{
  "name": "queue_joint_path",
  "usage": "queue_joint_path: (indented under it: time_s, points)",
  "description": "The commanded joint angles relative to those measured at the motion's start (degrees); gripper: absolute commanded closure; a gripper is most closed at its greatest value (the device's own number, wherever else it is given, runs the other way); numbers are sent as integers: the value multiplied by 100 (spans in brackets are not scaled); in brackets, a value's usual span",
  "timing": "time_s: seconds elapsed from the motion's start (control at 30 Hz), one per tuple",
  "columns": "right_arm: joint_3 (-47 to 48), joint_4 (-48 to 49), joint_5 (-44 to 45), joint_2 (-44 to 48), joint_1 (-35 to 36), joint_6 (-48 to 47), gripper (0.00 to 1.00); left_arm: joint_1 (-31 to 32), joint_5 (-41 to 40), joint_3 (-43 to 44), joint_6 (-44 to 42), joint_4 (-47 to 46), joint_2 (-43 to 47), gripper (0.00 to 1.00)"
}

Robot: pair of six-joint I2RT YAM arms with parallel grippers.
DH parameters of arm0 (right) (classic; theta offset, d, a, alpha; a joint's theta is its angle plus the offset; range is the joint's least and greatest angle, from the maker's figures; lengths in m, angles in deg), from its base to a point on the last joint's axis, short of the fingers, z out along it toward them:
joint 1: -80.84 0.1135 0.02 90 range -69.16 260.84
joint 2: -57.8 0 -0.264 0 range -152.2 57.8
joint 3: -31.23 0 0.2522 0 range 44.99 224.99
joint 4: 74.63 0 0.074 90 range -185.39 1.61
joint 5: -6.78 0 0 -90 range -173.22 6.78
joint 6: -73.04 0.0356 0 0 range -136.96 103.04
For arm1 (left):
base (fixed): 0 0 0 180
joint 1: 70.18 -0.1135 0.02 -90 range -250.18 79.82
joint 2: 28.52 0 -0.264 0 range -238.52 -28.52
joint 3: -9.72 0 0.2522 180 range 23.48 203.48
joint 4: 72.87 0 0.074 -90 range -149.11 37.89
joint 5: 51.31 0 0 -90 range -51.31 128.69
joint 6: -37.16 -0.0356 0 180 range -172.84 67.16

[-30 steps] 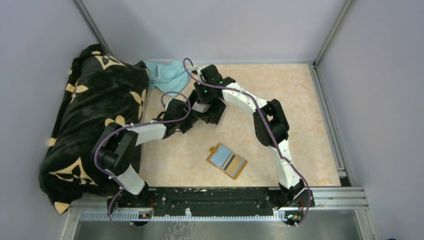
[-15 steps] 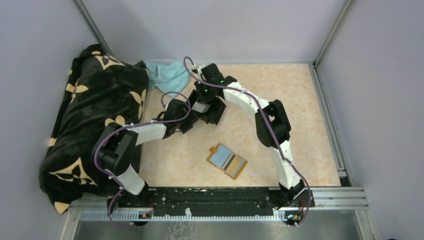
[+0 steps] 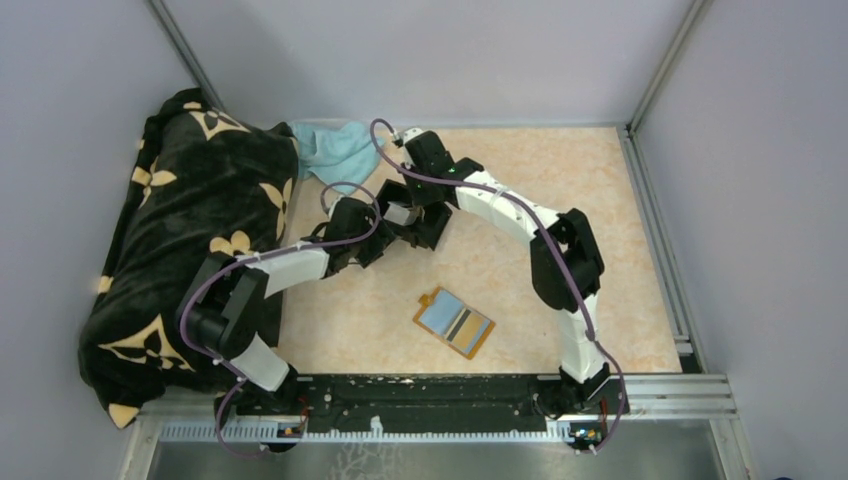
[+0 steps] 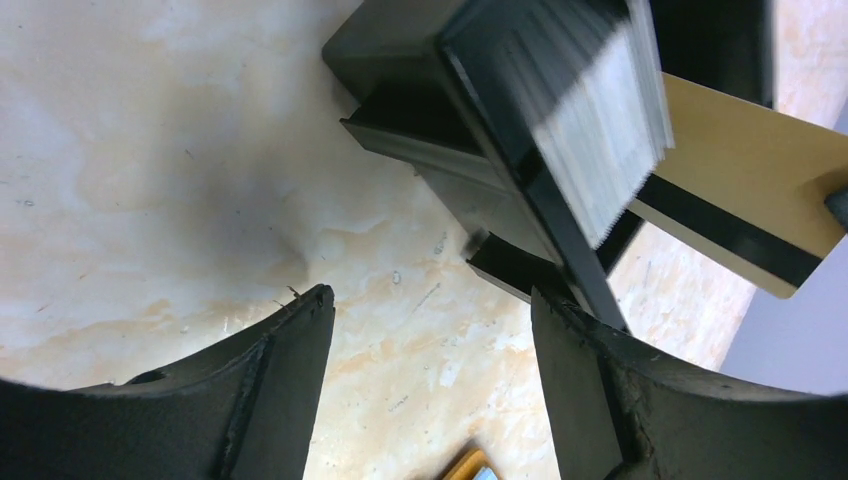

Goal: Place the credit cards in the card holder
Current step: Pick up the credit card from the storage box.

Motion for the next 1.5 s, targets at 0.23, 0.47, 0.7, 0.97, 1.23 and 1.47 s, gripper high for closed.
queue_joint_path:
  time_s: [0.23, 0.47, 0.7, 0.97, 1.23, 1.47]
  points:
    - [-581, 473, 666, 1297, 35, -13, 100, 60, -1, -427, -408, -17, 1280, 22]
    - [-1518, 175, -34, 2620, 38, 295, 100, 104, 1022, -848, -1175, -1221, 1899, 21]
    - [-3114, -21, -1177, 4402, 49, 784, 100, 244, 3216, -595, -2343, -1942, 1866, 20]
    - [-4028, -362, -2096, 5477, 48, 1065, 100, 550, 4453, -36, -3165, -1252, 1783, 20]
    - [-4283, -194, -2606, 5815, 41, 1400, 100, 738, 5363, 342, -3654, -460, 1520, 23]
    - [-4299, -141, -3157, 5861, -282, 1474, 100, 758, 5874, 271, -3881, -100, 1491, 27]
